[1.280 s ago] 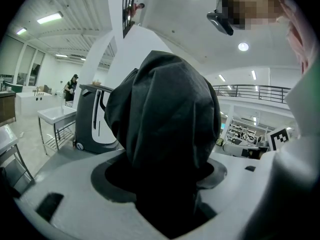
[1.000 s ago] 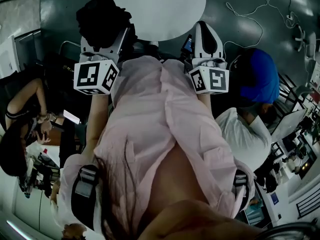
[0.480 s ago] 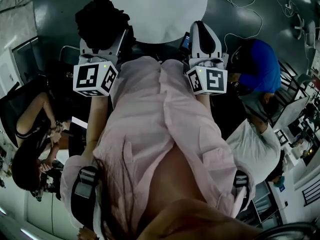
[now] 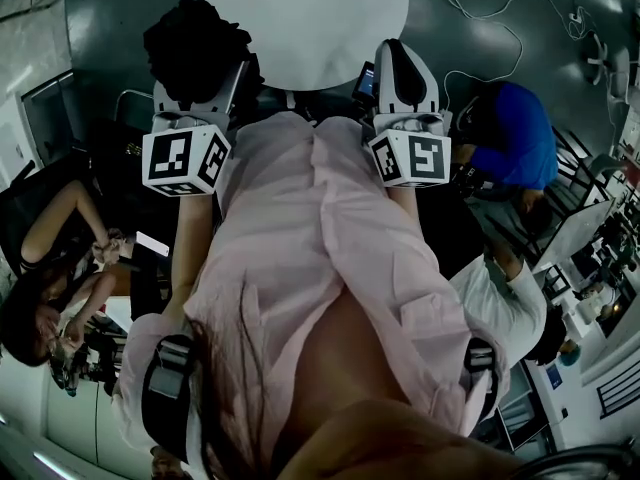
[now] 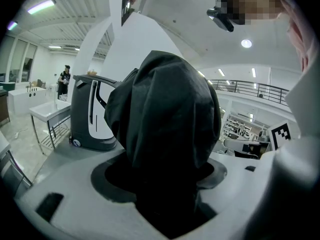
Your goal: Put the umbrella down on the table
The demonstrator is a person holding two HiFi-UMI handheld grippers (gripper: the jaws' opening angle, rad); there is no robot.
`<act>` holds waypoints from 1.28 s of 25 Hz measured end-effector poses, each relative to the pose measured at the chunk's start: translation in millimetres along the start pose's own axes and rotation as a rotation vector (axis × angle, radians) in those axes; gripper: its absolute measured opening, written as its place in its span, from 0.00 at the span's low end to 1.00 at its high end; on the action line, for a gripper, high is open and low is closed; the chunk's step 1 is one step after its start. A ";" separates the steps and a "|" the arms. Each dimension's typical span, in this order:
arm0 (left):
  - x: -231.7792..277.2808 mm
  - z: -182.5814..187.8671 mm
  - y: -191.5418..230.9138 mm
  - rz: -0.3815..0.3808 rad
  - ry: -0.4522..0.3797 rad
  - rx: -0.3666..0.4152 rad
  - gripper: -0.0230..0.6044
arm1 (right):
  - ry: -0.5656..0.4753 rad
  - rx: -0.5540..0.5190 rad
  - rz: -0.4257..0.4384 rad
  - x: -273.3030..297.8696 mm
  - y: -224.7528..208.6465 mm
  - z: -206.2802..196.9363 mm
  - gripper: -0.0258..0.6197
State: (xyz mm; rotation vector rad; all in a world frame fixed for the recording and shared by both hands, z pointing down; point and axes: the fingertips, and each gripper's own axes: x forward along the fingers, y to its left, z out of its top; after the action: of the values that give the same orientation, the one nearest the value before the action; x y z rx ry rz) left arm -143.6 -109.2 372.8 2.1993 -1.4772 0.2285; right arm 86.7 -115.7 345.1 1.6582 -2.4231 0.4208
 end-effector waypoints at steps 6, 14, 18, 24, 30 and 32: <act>10.0 -3.5 -6.7 0.014 0.046 0.050 0.55 | -0.010 -0.001 0.030 11.1 -9.2 3.9 0.11; 44.6 -9.9 -12.6 -0.037 0.151 0.119 0.55 | -0.016 0.010 0.025 17.0 -20.8 8.1 0.11; 83.2 -32.7 -17.2 -0.102 0.258 0.181 0.55 | -0.019 0.018 0.005 16.4 -34.1 9.9 0.11; 137.8 -80.1 -11.6 -0.145 0.399 0.185 0.55 | -0.009 0.035 -0.042 12.9 -43.1 5.4 0.11; 186.5 -124.3 -17.5 -0.187 0.523 0.190 0.55 | 0.006 0.054 -0.093 6.9 -54.5 -0.5 0.11; 201.5 -139.8 -14.8 -0.186 0.563 0.188 0.55 | 0.010 0.060 -0.107 6.2 -57.2 -2.3 0.11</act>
State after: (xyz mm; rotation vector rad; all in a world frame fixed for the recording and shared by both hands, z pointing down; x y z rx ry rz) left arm -31.5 -205.1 569.3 2.1474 -0.9668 0.8711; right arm 137.7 -139.9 356.7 1.7963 -2.3227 0.4891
